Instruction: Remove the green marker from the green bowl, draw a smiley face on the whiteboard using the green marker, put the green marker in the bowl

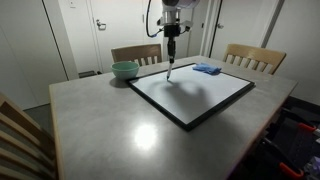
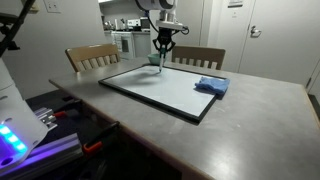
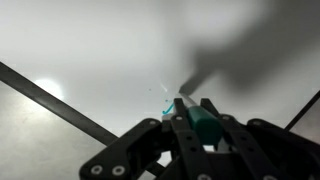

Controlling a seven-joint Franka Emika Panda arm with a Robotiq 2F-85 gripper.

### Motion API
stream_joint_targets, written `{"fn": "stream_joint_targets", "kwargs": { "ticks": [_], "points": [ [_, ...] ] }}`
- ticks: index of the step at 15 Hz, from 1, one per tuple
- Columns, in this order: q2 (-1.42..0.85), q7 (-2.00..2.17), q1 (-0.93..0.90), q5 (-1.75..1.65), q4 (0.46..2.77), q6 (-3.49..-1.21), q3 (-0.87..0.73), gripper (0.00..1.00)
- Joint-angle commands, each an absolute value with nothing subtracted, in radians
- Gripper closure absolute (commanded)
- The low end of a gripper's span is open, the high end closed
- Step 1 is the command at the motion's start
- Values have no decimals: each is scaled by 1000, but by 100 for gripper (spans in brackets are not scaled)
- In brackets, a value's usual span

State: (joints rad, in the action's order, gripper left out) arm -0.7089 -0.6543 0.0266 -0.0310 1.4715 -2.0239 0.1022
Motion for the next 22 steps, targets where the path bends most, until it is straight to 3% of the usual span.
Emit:
{"fn": "stream_joint_targets", "kwargs": {
  "ticks": [1,22],
  "points": [
    [-696,-644,30,-40,1479,-1975,107,95],
    [-647,-590,21,-179,1528,-2105,44,95]
  ]
}}
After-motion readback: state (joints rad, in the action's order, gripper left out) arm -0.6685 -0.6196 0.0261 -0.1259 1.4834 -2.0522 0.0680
